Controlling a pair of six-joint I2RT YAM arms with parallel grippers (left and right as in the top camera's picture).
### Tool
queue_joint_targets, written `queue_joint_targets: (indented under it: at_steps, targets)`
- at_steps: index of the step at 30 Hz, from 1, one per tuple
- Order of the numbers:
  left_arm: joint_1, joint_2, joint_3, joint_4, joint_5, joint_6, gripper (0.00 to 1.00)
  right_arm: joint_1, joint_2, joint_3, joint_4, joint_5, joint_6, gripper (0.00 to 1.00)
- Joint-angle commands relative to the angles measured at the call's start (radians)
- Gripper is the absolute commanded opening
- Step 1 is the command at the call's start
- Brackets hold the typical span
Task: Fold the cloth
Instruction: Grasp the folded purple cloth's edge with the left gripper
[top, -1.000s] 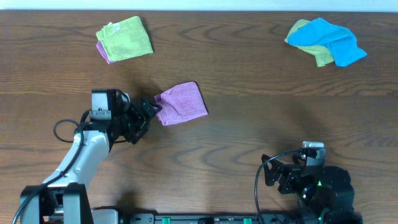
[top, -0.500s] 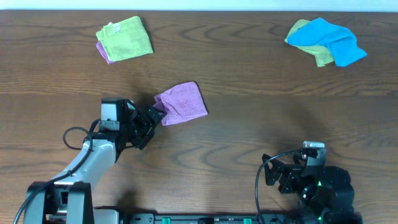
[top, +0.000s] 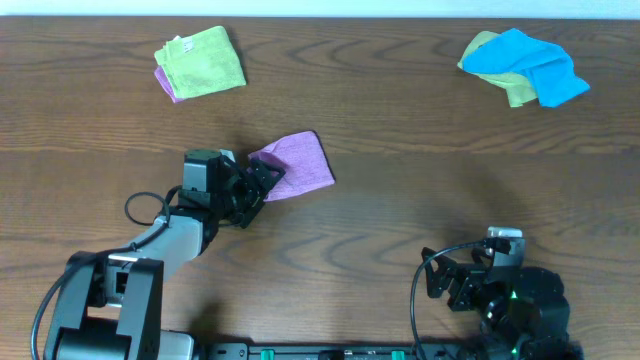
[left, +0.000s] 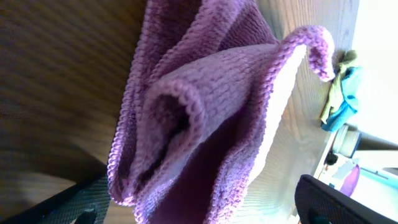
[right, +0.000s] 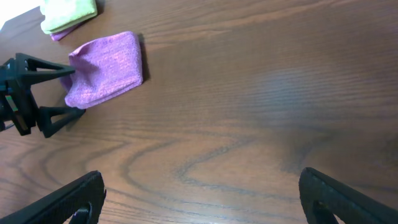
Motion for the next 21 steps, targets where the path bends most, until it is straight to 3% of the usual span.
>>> queue_joint_targets:
  at_steps: [1,9,14,16,20,21]
  targets:
    - [-0.023,0.043,-0.005,-0.011,-0.056,-0.013,0.95,-0.007,-0.006,-0.003,-0.001,0.013,0.016,0.99]
    - [-0.050,0.134,-0.005,0.075,-0.067,0.017,0.84,-0.007,-0.006,-0.003,-0.001,0.013,0.016,0.99]
    - [-0.054,0.193,-0.005,0.128,-0.065,0.064,0.49,-0.007,-0.006,-0.003,-0.001,0.013,0.016,0.99]
    - [-0.054,0.202,-0.005,0.161,-0.043,0.081,0.23,-0.007,-0.006,-0.003,-0.001,0.013,0.016,0.99]
    - [-0.054,0.202,0.006,0.236,0.014,0.080,0.06,-0.007,-0.006,-0.003,0.000,0.013,0.016,0.99]
    - [-0.054,0.201,0.014,0.245,0.028,0.071,0.05,-0.007,-0.006,-0.003,0.000,0.013,0.016,0.99]
